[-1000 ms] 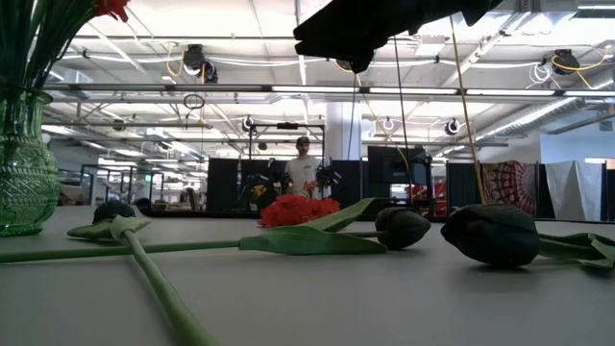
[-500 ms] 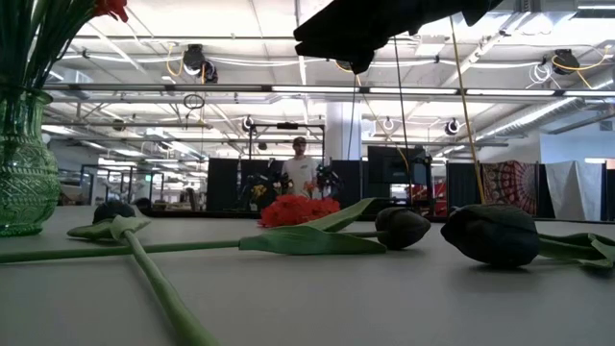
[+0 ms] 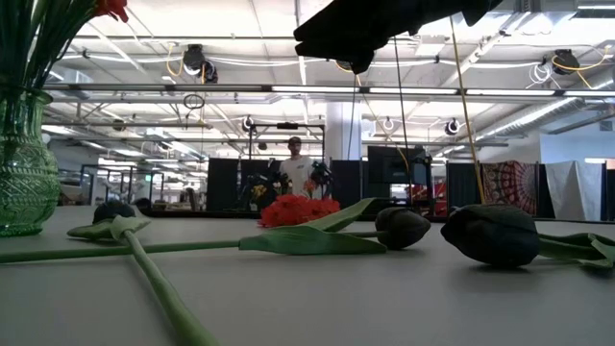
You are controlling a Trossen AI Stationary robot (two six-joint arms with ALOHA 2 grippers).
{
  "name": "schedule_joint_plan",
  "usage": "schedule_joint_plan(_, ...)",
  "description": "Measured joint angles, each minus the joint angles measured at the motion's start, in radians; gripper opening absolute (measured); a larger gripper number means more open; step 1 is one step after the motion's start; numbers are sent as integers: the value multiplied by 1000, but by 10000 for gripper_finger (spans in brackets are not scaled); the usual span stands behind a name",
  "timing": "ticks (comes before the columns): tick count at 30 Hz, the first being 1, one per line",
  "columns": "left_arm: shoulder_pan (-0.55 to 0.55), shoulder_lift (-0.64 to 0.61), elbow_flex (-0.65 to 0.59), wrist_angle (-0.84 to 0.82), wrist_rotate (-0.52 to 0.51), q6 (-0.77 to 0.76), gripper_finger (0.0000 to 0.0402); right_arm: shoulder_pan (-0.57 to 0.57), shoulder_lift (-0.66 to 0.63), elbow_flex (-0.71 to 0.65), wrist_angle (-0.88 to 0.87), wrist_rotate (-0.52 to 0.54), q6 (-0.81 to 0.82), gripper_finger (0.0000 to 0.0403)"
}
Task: Sort flowers into vase by color
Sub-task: Put the orange flowers into the top green vase
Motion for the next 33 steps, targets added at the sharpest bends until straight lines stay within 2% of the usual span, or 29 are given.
schedule_joint_plan(5, 32, 79, 0, -6, -28, 49, 205, 0, 0, 0, 0, 0, 0, 155)
schedule_joint_plan(12, 206, 199, 0, -64, -15, 53, 205, 0, 0, 0, 1, 0, 0, 155)
schedule_joint_plan(16, 323, 254, -1, -79, 84, 48, 205, 0, 0, 0, 0, 0, 0, 155)
schedule_joint_plan(28, 659, 474, -1, -92, 524, 124, 205, 0, 0, 0, 0, 0, 0, 155)
schedule_joint_plan(33, 724, 598, -1, -89, 599, 231, 205, 0, 0, 0, 1, 0, 0, 155)
